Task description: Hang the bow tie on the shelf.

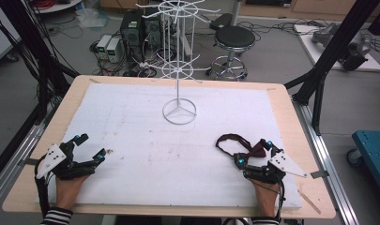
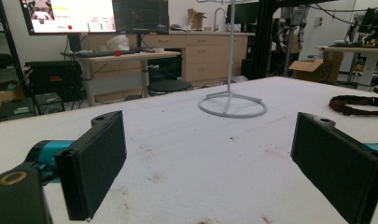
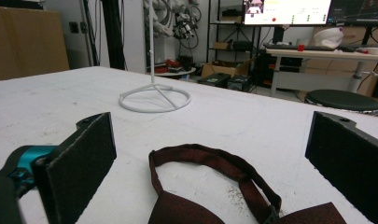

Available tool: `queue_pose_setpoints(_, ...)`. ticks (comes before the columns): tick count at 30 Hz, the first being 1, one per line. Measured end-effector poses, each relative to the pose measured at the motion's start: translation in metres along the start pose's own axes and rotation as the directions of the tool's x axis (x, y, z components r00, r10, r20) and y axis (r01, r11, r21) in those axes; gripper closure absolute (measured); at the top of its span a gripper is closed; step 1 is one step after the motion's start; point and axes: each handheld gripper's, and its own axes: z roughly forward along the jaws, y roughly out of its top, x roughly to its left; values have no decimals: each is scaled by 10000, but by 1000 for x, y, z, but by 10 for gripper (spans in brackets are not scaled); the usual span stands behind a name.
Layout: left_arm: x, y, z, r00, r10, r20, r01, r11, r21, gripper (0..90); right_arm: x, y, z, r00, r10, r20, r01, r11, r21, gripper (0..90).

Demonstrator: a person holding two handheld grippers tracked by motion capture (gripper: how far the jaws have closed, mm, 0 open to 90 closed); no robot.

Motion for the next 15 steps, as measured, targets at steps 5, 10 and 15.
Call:
queue_pose_setpoints(5, 0, 0, 0, 10000, 40, -5, -40, 10000, -19, 107, 0, 0, 0, 10000, -70, 64, 70, 10000, -1, 10)
queue_pose_setpoints(10, 0, 0, 0, 10000, 29, 1, -29, 10000, -9, 107, 2, 0, 0, 9999, -115, 92, 114, 9999, 61, 10)
queue_pose_setpoints(15, 0, 0, 0, 10000, 32, -10, -32, 10000, -24, 107, 1, 0, 0, 10000, -21, 77, 21, 10000, 38, 10)
